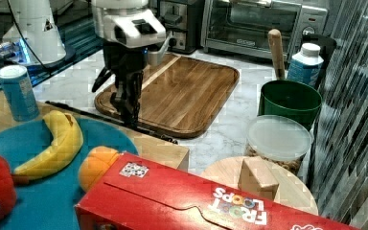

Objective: Close the drawer.

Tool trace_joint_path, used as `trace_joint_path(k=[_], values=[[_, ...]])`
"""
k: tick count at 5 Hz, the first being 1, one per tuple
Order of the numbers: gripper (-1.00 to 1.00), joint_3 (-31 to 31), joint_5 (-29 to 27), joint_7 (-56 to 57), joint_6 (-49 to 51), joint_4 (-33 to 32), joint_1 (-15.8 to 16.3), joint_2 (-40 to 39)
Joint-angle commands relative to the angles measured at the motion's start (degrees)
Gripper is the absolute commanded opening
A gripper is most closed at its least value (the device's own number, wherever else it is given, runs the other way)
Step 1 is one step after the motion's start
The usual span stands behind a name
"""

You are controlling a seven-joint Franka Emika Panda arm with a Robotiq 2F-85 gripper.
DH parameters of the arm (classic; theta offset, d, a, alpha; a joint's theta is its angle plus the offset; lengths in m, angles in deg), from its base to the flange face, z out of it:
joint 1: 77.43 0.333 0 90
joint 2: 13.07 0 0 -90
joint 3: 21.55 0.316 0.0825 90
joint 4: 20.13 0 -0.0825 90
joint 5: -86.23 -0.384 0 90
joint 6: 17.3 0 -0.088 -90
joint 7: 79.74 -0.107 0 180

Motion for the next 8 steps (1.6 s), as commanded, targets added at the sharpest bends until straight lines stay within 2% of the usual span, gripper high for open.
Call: trace_joint_path(k=[1,2,4,5,6,8], values=[[-1.00,-6.23,3.42,-3.45,1.92,13.84,-4.01,0.35],[-1.00,-5.33,3.92,-3.78,1.95,13.84,-4.85,0.40],[-1.00,-6.30,3.38,-3.43,1.93,13.84,-3.94,0.34],[-1.00,-4.47,4.40,-4.07,1.96,13.85,-5.66,0.45],[-1.00,-5.59,3.78,-3.67,1.93,13.84,-4.61,0.39],[-1.00,-5.42,3.87,-3.69,1.95,13.84,-4.75,0.40]])
